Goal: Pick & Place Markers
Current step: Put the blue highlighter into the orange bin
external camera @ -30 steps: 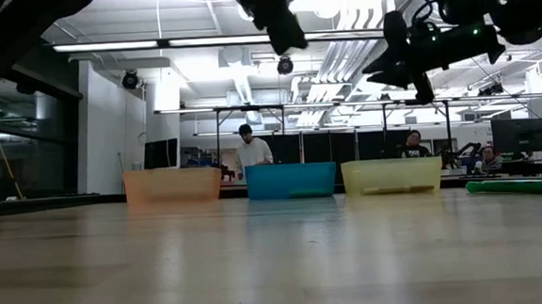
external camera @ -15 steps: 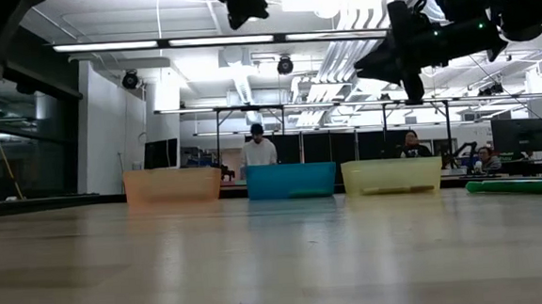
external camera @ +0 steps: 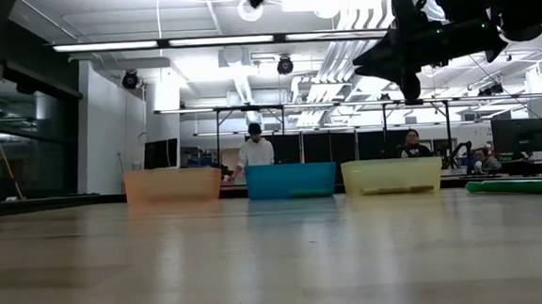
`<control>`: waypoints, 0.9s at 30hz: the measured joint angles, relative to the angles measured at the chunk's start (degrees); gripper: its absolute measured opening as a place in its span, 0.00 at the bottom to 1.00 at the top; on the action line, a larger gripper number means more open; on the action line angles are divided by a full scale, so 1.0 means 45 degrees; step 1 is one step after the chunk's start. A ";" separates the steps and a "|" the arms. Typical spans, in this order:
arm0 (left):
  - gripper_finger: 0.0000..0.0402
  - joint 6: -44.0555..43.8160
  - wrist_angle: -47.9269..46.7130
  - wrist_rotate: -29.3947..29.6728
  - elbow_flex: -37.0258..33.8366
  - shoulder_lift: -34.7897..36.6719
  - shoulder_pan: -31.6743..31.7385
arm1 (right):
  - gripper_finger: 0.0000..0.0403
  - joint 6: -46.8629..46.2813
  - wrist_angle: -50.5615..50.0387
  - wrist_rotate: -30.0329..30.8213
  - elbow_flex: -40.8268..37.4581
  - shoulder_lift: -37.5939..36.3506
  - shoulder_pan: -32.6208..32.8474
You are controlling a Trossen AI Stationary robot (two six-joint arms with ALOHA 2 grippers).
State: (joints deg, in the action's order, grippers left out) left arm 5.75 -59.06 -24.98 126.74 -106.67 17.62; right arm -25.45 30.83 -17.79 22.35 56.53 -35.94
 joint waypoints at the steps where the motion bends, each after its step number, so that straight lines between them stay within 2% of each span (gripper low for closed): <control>1: 0.25 -0.0217 0.0435 0.0211 -0.0535 0.0042 -0.0170 | 0.22 0.0000 0.0000 -0.0089 0.0000 -0.0003 0.0000; 4: 0.25 -0.0778 0.1658 0.0625 -0.2479 0.0719 -0.0369 | 0.22 -0.0005 -0.0019 -0.0326 0.0000 -0.0003 0.0000; 7: 0.25 -0.1683 0.3407 0.0723 -0.5182 0.2056 -0.0275 | 0.22 -0.0014 -0.0026 -0.0552 0.0000 0.0001 0.0000; 10: 0.25 -0.2713 0.6872 0.1367 -0.8156 0.3308 -0.0241 | 0.22 -0.0020 -0.0135 -0.0575 0.0000 -0.0008 0.0000; 15: 0.25 -0.4031 1.0665 0.2984 -1.2705 0.5967 0.0185 | 0.22 0.0080 -0.0107 -0.0578 0.0046 -0.0018 0.0000; 19: 0.25 -0.4500 1.1695 0.4022 -1.5388 0.7559 0.0632 | 0.22 0.1044 -0.1969 -0.0465 0.1081 -0.0014 0.0104; 22: 0.25 -0.4787 1.3530 0.3851 -1.7039 0.8291 0.1133 | 0.22 0.2690 -0.4273 0.0556 0.2578 0.0005 0.0523; 27: 0.25 -0.5016 1.6715 0.1876 -1.9101 0.8931 0.2656 | 0.22 0.4734 -0.8393 0.3874 0.5504 0.0443 0.1383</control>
State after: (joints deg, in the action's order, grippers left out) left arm -16.82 16.16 -16.53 40.79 -66.48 29.57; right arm -4.15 -6.94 -0.36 47.12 58.52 -29.72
